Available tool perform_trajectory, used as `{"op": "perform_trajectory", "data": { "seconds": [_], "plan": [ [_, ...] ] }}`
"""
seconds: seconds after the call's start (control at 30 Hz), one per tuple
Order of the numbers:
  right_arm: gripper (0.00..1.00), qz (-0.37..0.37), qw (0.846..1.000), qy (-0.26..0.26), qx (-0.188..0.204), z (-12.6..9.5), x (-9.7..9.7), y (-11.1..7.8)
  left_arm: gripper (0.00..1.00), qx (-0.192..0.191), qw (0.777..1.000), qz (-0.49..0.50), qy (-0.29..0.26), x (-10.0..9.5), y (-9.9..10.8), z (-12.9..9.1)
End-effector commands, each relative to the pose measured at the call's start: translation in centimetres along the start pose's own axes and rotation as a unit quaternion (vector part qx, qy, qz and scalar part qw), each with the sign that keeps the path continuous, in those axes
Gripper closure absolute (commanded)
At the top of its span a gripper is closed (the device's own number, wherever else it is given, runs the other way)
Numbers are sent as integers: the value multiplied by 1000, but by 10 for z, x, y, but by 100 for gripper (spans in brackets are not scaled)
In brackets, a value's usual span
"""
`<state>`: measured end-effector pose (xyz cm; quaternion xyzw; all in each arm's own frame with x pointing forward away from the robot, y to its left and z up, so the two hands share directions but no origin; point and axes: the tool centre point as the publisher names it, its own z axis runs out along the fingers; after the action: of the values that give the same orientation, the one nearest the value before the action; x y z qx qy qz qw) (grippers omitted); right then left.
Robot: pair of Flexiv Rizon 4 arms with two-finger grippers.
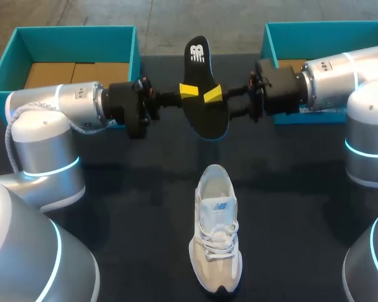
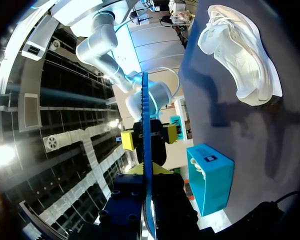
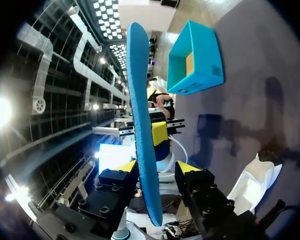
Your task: Take the shoe out of the shoebox, open the shoe tongue, remove and reinsert the insole, then place the shoe into the shoebox
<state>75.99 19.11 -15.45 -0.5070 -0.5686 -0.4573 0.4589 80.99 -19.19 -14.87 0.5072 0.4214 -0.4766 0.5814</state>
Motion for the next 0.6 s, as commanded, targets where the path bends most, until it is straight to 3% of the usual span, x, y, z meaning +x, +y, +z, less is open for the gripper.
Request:
{"op": "perform_trajectory", "data": {
  "seconds": [0.03, 0.6],
  "plan": [
    [55, 1, 1000, 0, -6, -1, -1, -5, 100, -3, 1000, 0, 1, 0, -1, 1],
    [59, -3, 1000, -3, -11, -2, -2, -1, 100, 6, 1000, -5, 7, 2, -2, 4]
  ]
}}
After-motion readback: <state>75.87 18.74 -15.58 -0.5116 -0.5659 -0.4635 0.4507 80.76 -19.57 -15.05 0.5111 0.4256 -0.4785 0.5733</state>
